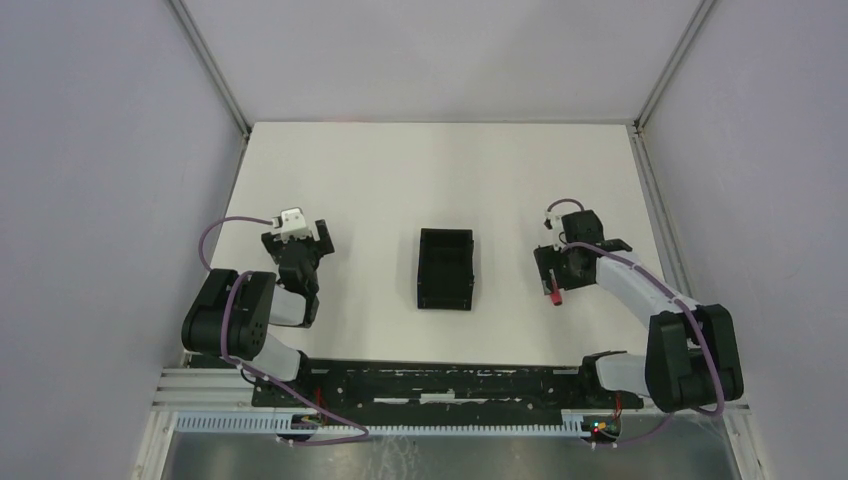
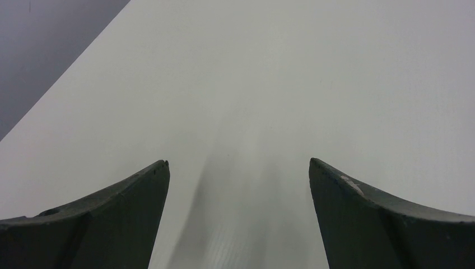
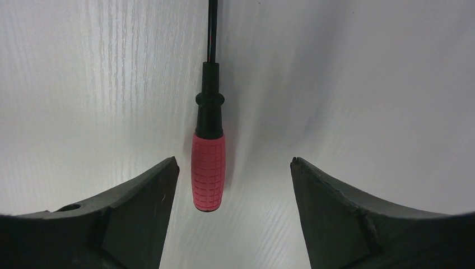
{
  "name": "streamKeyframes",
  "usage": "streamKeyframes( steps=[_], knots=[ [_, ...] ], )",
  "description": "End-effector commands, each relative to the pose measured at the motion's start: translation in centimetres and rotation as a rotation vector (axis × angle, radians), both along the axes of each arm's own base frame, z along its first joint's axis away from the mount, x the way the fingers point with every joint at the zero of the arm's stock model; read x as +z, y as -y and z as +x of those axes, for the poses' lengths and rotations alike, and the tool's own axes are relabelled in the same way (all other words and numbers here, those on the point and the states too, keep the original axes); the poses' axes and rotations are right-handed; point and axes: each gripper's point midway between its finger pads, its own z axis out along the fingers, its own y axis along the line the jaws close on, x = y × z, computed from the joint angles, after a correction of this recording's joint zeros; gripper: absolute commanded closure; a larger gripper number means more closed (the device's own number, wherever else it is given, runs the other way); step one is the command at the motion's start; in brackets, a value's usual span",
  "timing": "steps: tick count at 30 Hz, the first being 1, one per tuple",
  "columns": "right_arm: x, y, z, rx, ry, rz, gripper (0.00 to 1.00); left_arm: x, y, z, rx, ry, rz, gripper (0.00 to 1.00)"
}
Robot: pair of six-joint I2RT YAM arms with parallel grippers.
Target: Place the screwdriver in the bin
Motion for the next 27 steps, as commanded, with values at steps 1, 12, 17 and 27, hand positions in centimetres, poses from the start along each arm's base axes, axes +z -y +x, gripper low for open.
streamKeyframes(
  steps=[1, 12, 17, 27],
  knots=[
    [-0.9, -0.2, 0.2, -0.035, -0.017, -0.015, 0.24, 1.7, 0.2, 1.0, 0.000, 0.078, -0.044, 0.00],
    [0.8, -0.7, 1.3, -0.022, -0.007, -0.021, 1.00, 1.7, 0.2, 1.0, 0.001, 0.079, -0.043, 0.00],
    [7.2, -0.6, 2.9, -0.079, 0.108, -0.013, 1.00, 1.7, 0.2, 1.0, 0.002, 0.079, -0.044, 0.00],
    [15.0, -13.5, 4.5, 0.101, 0.321, 0.273, 1.00, 1.7, 0.2, 1.0, 0.001, 0.079, -0.044, 0.00]
  ],
)
